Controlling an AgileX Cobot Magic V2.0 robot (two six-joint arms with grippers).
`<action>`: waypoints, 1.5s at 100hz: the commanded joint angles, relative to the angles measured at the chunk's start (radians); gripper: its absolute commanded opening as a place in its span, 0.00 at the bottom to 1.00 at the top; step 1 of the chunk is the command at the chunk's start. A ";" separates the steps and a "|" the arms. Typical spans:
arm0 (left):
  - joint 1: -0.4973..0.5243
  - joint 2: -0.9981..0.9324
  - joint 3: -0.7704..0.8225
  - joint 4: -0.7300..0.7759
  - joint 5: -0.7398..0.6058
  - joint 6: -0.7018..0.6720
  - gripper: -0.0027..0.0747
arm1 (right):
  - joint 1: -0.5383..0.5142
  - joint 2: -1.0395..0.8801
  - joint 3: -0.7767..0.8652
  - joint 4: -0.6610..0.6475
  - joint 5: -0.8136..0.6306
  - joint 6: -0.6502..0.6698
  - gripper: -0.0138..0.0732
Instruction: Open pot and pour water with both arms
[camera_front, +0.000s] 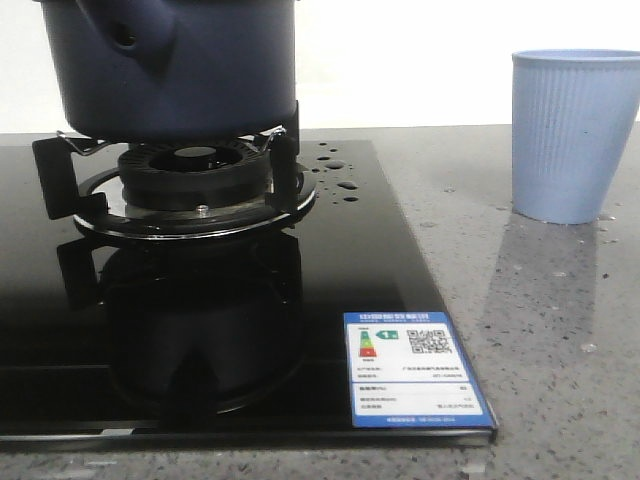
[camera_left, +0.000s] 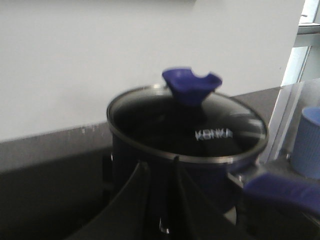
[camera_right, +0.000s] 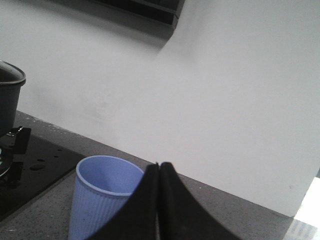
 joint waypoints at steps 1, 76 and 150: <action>-0.025 -0.094 0.096 -0.152 -0.028 0.034 0.11 | -0.006 -0.022 -0.021 0.013 0.001 0.003 0.08; -0.076 -0.251 0.239 -0.192 0.030 0.033 0.11 | -0.006 -0.024 -0.021 0.013 -0.035 0.003 0.08; -0.074 -0.371 0.130 0.393 -0.307 -0.164 0.11 | -0.006 -0.024 -0.021 0.013 -0.039 0.003 0.08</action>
